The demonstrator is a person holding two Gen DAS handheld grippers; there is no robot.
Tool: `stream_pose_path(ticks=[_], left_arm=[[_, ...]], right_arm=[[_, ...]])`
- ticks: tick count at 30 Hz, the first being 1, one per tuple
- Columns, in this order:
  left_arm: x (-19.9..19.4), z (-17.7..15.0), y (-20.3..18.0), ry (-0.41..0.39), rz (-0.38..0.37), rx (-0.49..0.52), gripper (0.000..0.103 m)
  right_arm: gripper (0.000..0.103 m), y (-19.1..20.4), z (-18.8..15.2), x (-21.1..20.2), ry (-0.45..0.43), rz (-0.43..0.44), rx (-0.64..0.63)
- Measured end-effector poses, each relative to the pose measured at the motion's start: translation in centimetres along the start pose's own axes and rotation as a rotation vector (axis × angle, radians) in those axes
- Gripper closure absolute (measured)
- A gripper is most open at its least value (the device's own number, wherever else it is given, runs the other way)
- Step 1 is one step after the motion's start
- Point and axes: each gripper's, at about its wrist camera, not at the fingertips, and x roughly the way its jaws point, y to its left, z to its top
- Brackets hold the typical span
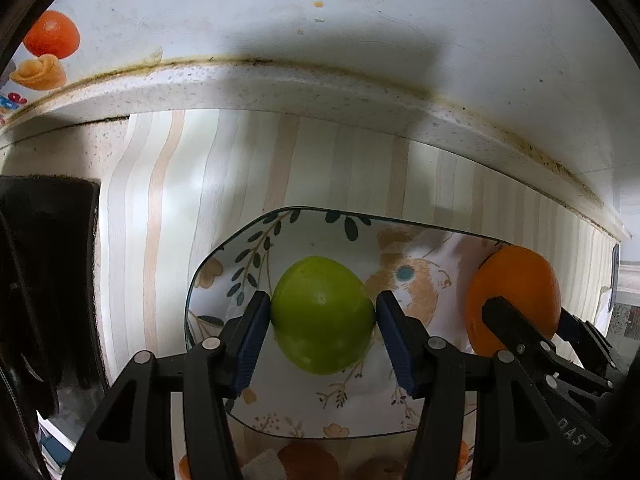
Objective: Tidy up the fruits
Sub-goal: 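Carry the green apple and orange onto the floral plate and open both tools, then pull both open tools back from the plate toward the loose fruits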
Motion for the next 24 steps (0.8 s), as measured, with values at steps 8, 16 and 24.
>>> stream_pose_path(ticks=[8,16,24], left_arm=[[-3.7,0.1,0.6,-0.069,0.001,0.019,0.019],[-8.7,-4.8,1.2,-0.166,0.056,0.035,0.019],[-13.1,-11.2,2.2,-0.265,0.076,0.048,0.019]], right_arm=[[0.006,-0.1,-0.7,-3.4,-0.019,-0.034,-0.006],[0.006,0.8,-4.9,-6.5,-0.021,-0.075,-0.041],[0.006,1.9,-10.9,-12.0,-0.110,-0.090,-0.069]])
